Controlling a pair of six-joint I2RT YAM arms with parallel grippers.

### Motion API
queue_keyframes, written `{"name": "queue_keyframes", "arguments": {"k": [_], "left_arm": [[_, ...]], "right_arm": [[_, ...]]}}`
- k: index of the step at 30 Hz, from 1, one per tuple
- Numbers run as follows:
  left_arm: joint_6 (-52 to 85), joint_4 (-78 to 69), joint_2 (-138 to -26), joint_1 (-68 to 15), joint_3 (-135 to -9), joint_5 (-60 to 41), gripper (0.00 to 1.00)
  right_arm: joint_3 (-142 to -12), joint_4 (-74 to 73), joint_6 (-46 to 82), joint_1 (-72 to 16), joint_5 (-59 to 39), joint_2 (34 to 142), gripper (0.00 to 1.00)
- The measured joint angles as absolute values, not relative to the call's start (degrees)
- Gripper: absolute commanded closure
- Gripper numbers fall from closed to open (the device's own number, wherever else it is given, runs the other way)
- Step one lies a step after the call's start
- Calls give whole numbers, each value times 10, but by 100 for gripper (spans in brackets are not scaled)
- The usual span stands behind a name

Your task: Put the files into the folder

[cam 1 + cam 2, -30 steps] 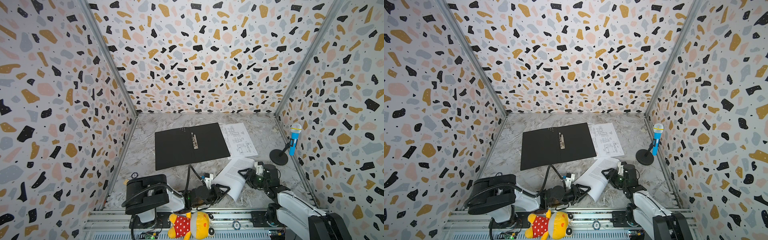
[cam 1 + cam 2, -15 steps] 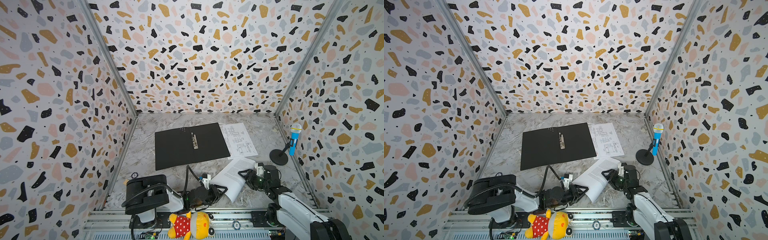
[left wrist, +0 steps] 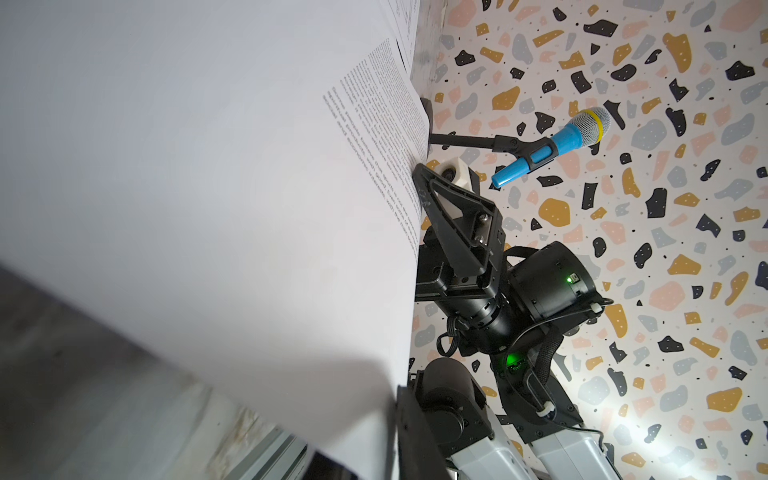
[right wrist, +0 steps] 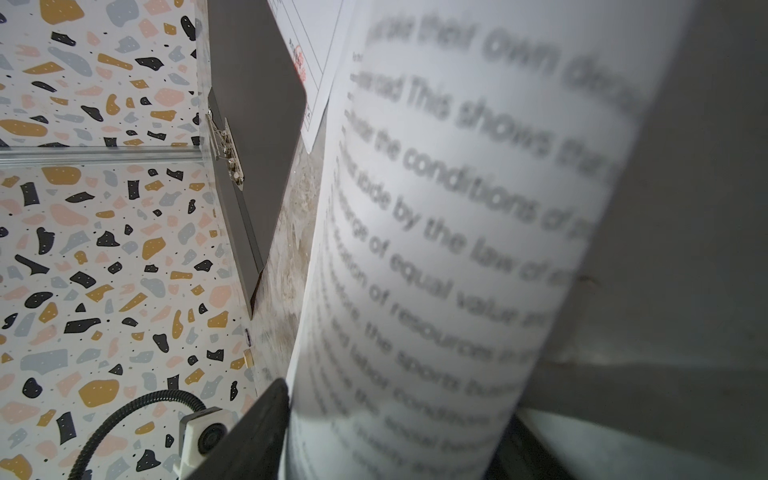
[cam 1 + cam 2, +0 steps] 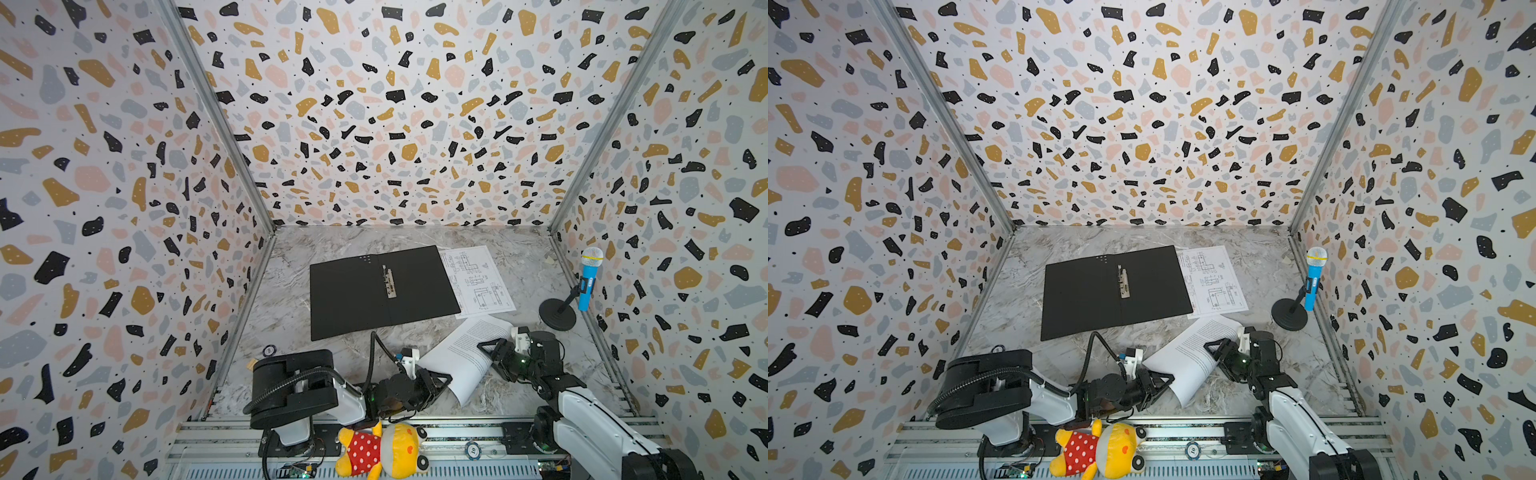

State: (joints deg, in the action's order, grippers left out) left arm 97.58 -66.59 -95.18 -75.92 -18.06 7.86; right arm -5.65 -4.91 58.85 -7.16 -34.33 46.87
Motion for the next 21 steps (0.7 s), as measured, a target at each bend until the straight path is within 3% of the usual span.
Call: {"name": "queue_keyframes", "arguments": {"k": [21], "left_arm": [[988, -682, -934, -759, -158, 112, 92]], "right_arm": [[-57, -2, 583, -6, -414, 411, 20]]}}
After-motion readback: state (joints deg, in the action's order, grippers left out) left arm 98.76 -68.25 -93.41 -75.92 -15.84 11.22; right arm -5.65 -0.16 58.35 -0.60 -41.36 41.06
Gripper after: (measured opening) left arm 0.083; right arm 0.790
